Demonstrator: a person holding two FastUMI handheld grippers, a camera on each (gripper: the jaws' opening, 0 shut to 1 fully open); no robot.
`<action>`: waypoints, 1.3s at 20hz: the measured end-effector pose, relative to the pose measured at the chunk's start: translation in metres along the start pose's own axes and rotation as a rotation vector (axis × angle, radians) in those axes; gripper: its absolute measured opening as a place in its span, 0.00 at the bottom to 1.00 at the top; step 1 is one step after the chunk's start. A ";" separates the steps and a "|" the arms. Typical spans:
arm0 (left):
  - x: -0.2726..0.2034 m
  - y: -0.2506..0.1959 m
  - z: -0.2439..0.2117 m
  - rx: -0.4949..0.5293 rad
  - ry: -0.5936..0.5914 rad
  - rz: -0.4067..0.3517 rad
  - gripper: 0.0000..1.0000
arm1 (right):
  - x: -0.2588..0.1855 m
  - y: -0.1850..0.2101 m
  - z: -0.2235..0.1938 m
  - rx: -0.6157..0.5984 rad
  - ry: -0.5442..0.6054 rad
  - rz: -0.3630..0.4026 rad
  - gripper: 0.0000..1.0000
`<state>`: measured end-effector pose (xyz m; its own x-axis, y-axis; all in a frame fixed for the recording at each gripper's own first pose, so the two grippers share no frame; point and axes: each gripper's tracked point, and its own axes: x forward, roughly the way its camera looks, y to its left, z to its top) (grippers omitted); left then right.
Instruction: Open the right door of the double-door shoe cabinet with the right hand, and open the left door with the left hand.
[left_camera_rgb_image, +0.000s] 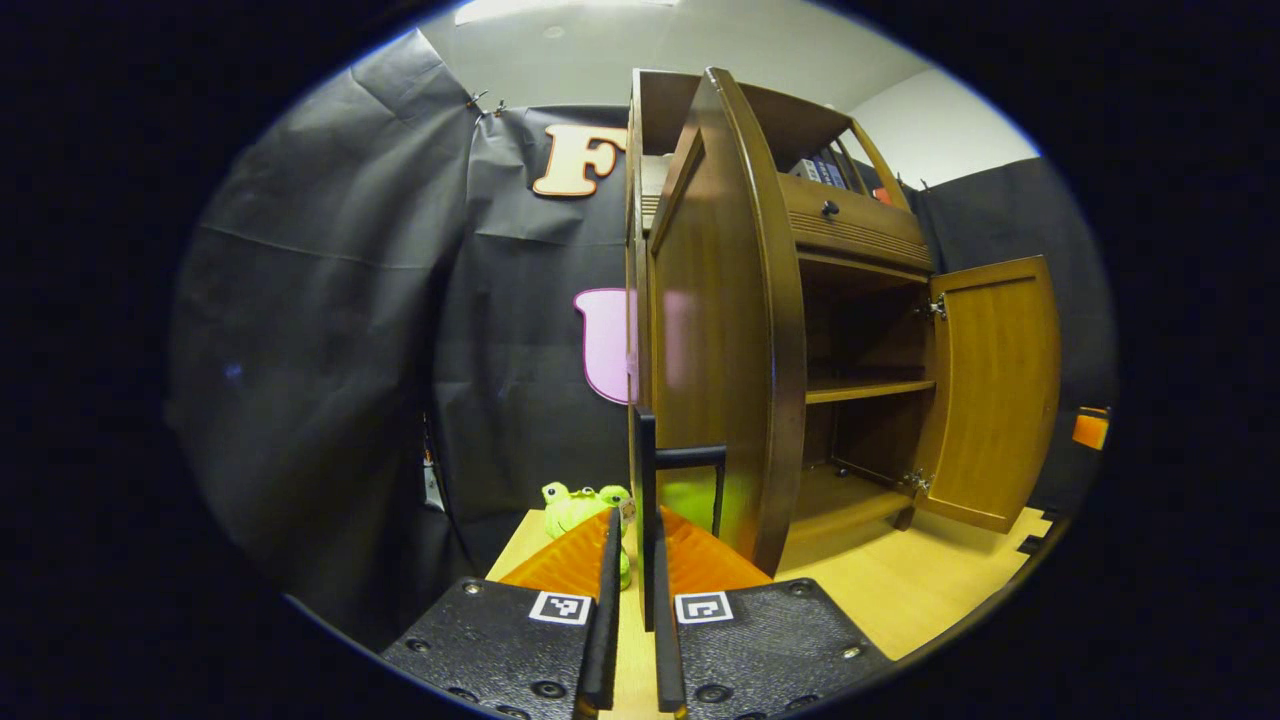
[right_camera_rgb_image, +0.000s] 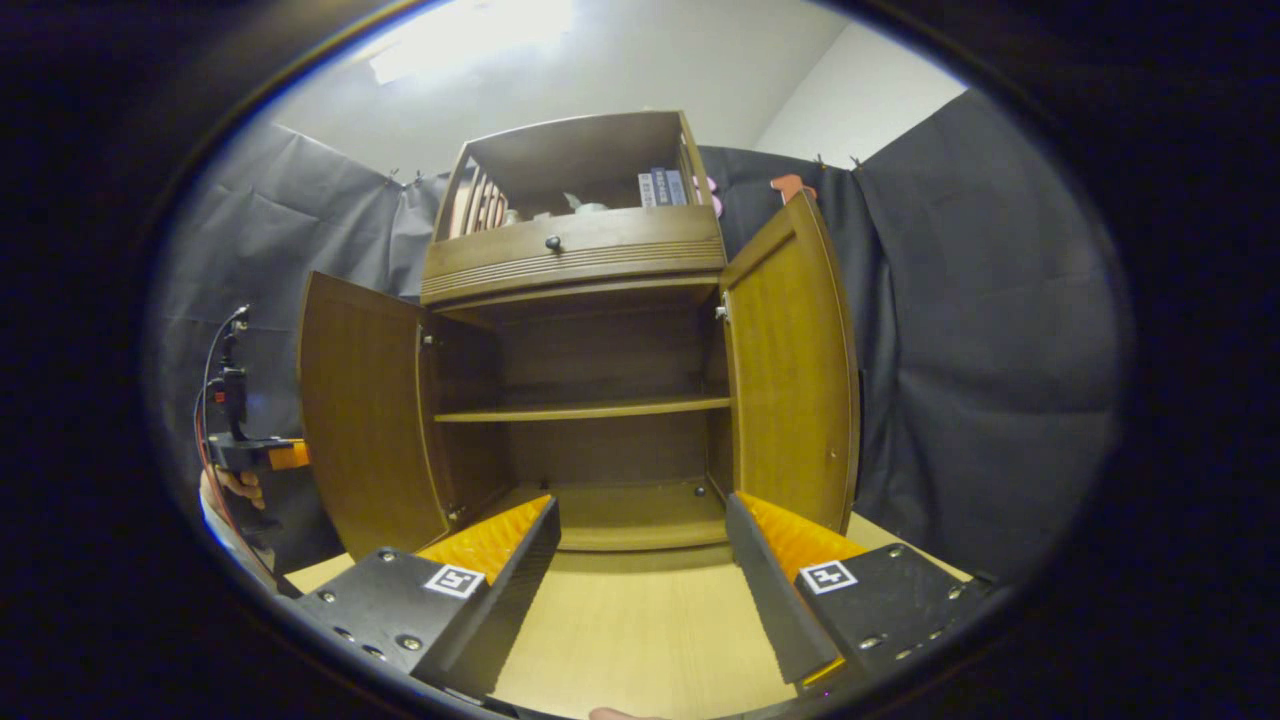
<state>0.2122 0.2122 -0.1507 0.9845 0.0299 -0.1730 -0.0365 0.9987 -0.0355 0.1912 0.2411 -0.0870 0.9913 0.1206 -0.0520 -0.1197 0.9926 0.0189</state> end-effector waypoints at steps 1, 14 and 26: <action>-0.002 0.002 -0.001 0.008 0.000 0.000 0.11 | 0.000 -0.002 0.000 0.004 0.000 -0.004 0.99; -0.039 0.022 -0.002 0.021 0.010 0.062 0.40 | -0.018 -0.014 -0.003 -0.074 0.005 -0.020 0.98; -0.091 0.003 0.034 -0.042 -0.053 0.149 0.93 | -0.023 -0.016 -0.006 -0.050 0.005 -0.025 0.98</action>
<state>0.1284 0.2140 -0.1014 0.9753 0.1807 -0.1274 -0.1888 0.9805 -0.0549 0.1695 0.2224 -0.0926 0.9938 0.0952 -0.0571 -0.0972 0.9947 -0.0324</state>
